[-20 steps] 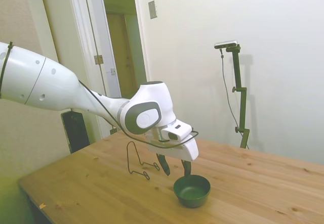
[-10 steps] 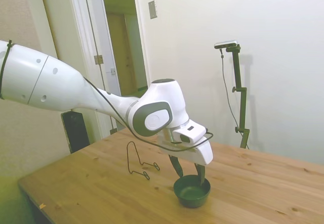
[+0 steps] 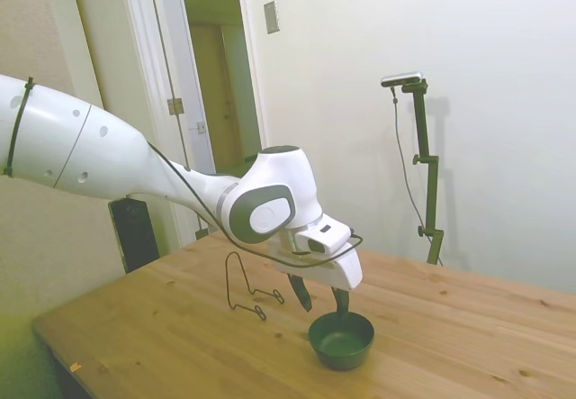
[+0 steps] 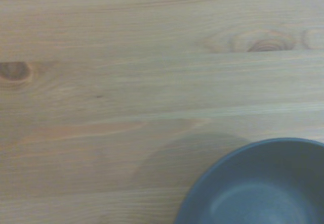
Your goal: Load the bowl
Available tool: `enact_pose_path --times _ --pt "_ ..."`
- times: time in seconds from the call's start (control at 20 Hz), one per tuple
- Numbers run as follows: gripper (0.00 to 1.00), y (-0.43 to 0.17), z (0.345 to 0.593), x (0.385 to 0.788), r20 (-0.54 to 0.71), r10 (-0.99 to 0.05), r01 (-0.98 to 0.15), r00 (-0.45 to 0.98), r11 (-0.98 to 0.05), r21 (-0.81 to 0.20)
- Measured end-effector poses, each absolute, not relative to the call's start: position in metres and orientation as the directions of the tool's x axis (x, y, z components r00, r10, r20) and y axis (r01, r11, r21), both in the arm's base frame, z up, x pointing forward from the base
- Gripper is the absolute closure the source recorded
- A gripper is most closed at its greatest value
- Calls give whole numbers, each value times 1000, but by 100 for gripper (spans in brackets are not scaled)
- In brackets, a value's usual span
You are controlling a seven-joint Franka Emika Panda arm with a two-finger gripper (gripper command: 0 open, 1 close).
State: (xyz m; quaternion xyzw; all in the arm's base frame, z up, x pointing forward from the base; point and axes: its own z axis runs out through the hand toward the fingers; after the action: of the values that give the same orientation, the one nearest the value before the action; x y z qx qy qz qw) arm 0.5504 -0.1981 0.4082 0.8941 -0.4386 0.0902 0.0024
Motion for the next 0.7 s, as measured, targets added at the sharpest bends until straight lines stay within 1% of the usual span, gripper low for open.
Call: enact_pose_path --times 0.1,0.2,0.4,0.7 --pt "0 -212 411 546 167 -798 -800 578 -596 -78" --pt "0 -215 408 545 161 -804 -805 573 -589 -78" --pt "0 -194 392 552 141 -793 -791 593 -606 -84" --pt "0 -185 386 555 134 -789 -787 599 -611 -80"
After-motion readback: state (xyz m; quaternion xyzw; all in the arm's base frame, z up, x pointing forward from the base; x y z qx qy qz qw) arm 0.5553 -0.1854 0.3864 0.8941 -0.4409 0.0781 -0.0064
